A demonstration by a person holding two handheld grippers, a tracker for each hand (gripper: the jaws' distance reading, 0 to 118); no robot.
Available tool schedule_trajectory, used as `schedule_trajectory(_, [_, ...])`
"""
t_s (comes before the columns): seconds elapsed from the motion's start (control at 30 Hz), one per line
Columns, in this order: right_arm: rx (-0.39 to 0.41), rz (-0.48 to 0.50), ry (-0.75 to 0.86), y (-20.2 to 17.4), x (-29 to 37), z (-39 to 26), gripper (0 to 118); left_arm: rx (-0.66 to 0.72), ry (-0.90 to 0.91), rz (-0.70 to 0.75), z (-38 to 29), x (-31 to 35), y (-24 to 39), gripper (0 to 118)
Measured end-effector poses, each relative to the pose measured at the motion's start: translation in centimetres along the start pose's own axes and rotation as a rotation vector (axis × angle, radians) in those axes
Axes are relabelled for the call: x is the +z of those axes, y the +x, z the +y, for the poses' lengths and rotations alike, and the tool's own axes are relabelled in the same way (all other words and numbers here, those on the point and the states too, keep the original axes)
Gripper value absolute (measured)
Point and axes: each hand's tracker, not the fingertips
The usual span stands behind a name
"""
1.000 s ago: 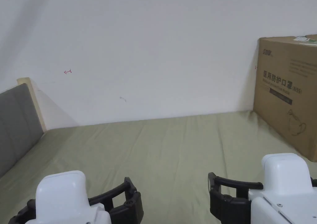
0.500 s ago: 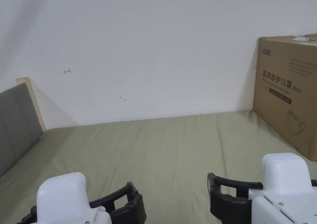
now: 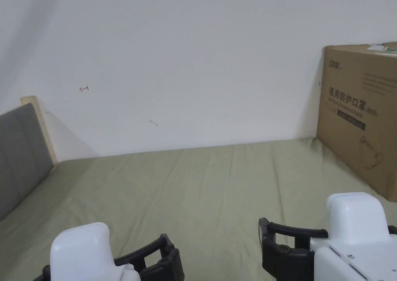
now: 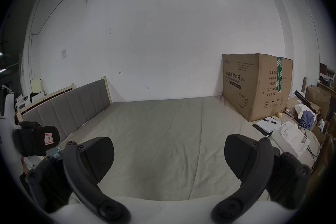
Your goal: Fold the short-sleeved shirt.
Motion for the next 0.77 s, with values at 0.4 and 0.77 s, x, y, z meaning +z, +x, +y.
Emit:
schedule_trajectory(0.4, [0.001,0.005,-0.004,0.22,-0.36,-0.41,118,0.016,0.004,0.060,0.30,-0.38,0.35,118])
schedule_trajectory(0.77, [-0.006,-0.001,-0.002,0.09,-0.13,-0.30,118,-0.004,0.086,0.058,0.24,0.31,0.06,118])
